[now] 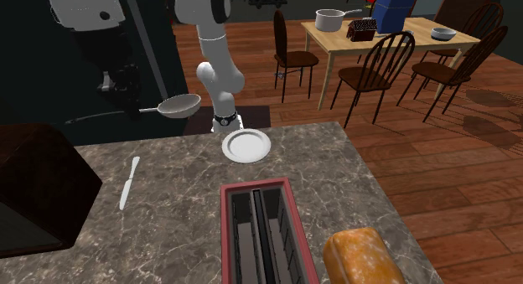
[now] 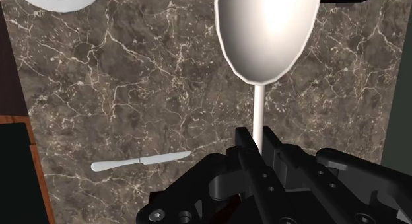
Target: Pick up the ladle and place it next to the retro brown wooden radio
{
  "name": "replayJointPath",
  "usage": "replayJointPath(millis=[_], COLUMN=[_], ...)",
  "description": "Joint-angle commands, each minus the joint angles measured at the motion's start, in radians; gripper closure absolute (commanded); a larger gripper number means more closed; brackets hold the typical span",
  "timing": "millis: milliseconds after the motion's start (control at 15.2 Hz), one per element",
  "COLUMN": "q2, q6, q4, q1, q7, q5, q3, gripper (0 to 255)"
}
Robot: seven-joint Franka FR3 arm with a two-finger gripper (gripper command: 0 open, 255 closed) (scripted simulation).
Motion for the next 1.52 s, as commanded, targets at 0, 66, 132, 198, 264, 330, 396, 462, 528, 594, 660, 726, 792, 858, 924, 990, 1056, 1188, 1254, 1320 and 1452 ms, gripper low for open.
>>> replayJointPath(millis=[0,66,132,198,264,330,396,462,528,594,660,726,792,858,924,990,1056,1188,1254,1320,1452], q2=[0.034,0.058,0.084,0.111,0.14,0.171,0.205,0.243,0.298,0.28,0.263,0.248,0.235,0.223,0.211,0.201,0.191,0.174,0.166,0.159,0.146], q6=[-0.016,-0.025,-0.034,-0.045,-0.058,-0.072,-0.089,-0.108,-0.139,-0.114,-0.09,-0.067,-0.046,-0.026,-0.006,0.013,0.031,0.067,0.084,0.101,0.133], q4=[0.045,0.075,0.107,0.142,0.181,0.224,0.272,0.326,0.409,0.366,0.327,0.29,0.256,0.223,0.193,0.164,0.136,0.084,0.06,0.036,-0.008], q1=[-0.016,-0.022,-0.027,-0.032,-0.035,-0.037,-0.038,-0.038,-0.033,-0.042,-0.05,-0.057,-0.064,-0.069,-0.075,-0.079,-0.083,-0.091,-0.094,-0.096,-0.101], q7=[-0.036,-0.051,-0.065,-0.08,-0.093,-0.107,-0.12,-0.134,-0.151,-0.154,-0.157,-0.16,-0.163,-0.165,-0.168,-0.171,-0.173,-0.178,-0.18,-0.183,-0.187], q5=[-0.011,-0.02,-0.029,-0.038,-0.048,-0.059,-0.071,-0.084,-0.103,-0.094,-0.087,-0.08,-0.074,-0.069,-0.064,-0.059,-0.055,-0.048,-0.044,-0.041,-0.036], q3=[-0.015,-0.021,-0.027,-0.033,-0.039,-0.045,-0.05,-0.056,-0.063,-0.064,-0.065,-0.065,-0.065,-0.066,-0.066,-0.066,-0.067,-0.068,-0.069,-0.069,-0.07], gripper=[255,255,255,255,255,255,255,255,255,255,255,255,255,255,255,255,255,255,255,255,255])
